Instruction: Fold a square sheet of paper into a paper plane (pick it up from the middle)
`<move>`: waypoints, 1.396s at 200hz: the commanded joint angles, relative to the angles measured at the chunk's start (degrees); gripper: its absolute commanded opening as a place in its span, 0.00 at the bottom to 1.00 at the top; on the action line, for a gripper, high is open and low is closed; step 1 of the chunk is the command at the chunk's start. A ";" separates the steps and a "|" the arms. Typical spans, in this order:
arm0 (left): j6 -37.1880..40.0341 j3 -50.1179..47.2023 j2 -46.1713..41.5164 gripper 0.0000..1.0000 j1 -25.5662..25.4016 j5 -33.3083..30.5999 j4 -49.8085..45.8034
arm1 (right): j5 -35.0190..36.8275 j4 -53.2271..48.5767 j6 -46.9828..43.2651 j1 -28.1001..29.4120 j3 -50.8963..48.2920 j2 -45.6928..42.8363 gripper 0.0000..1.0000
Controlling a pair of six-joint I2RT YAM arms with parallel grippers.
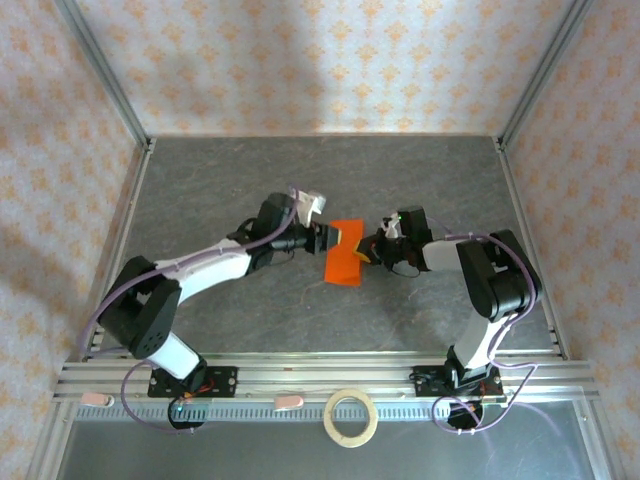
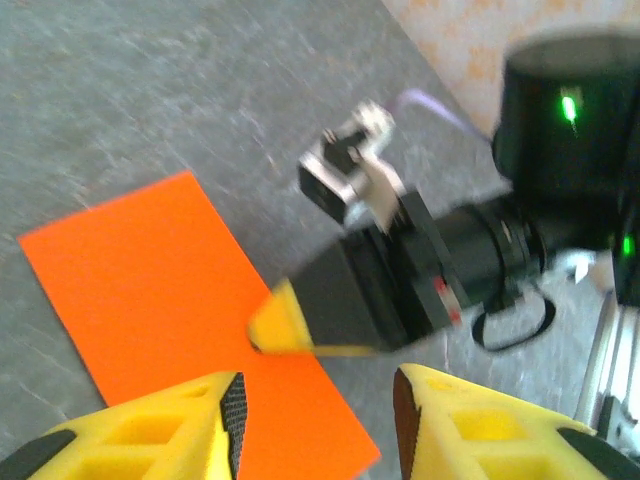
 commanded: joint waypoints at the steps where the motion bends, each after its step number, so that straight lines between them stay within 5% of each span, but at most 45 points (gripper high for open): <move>1: 8.92 -3.37 -3.25 0.47 -4.90 -8.98 1.75 | 1.47 3.88 2.68 -0.05 -0.80 -1.04 0.03; 51: 21.90 -1.38 -1.17 0.58 -19.56 -27.06 -4.28 | 0.45 3.71 2.77 -0.01 -0.63 -1.04 0.07; 93: 28.68 4.06 6.43 0.67 -26.29 -41.76 -9.09 | 0.32 3.28 2.61 -0.01 -0.55 -0.79 0.06; 160: 32.12 6.31 11.04 0.80 -27.93 -53.42 -8.07 | 0.17 2.90 2.43 -0.01 -0.19 -0.77 0.06; 279: 37.38 10.57 19.72 0.73 -27.92 -62.31 -9.24 | -0.02 3.01 2.55 -0.03 -0.26 -0.89 0.06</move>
